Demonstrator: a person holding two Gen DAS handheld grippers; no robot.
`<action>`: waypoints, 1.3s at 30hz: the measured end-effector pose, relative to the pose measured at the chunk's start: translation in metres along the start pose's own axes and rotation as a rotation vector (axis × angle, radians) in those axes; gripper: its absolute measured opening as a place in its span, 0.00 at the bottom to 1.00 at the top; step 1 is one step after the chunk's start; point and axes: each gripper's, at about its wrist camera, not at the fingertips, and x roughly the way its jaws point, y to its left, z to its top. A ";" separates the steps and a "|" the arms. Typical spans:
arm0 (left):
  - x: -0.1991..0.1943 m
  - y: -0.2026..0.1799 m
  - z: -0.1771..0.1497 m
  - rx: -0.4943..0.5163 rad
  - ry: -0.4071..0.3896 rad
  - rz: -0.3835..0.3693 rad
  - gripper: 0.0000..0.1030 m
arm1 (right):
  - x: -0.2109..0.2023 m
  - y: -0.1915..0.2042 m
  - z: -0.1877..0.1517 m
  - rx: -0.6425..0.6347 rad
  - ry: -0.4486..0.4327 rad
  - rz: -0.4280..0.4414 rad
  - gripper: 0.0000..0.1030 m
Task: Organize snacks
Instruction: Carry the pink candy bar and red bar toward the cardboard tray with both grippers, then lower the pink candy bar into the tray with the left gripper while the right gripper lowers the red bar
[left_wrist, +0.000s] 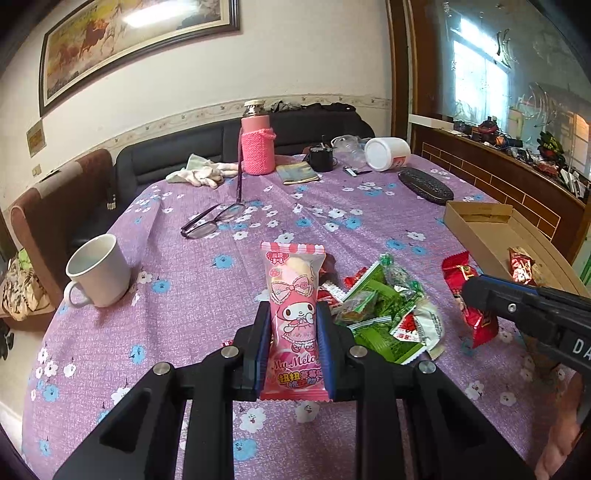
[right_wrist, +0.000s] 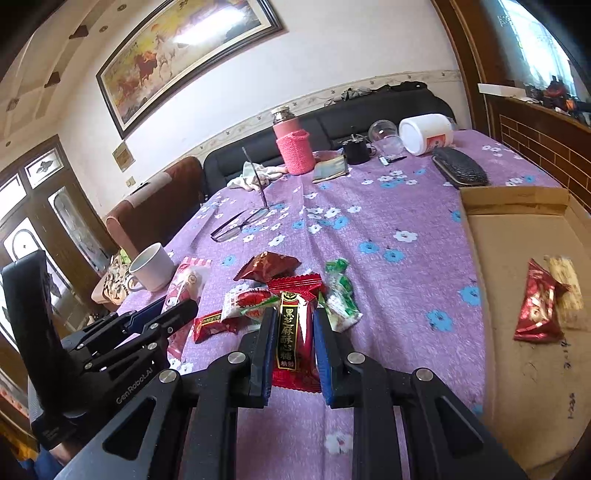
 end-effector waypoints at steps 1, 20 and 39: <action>-0.001 -0.002 0.000 0.003 -0.002 -0.004 0.22 | -0.003 -0.001 0.000 0.003 -0.003 -0.002 0.21; -0.024 -0.047 -0.004 0.085 -0.014 -0.097 0.22 | -0.067 -0.051 -0.017 0.121 -0.063 -0.079 0.21; -0.026 -0.198 0.019 0.182 0.054 -0.432 0.22 | -0.139 -0.166 -0.030 0.367 -0.213 -0.269 0.20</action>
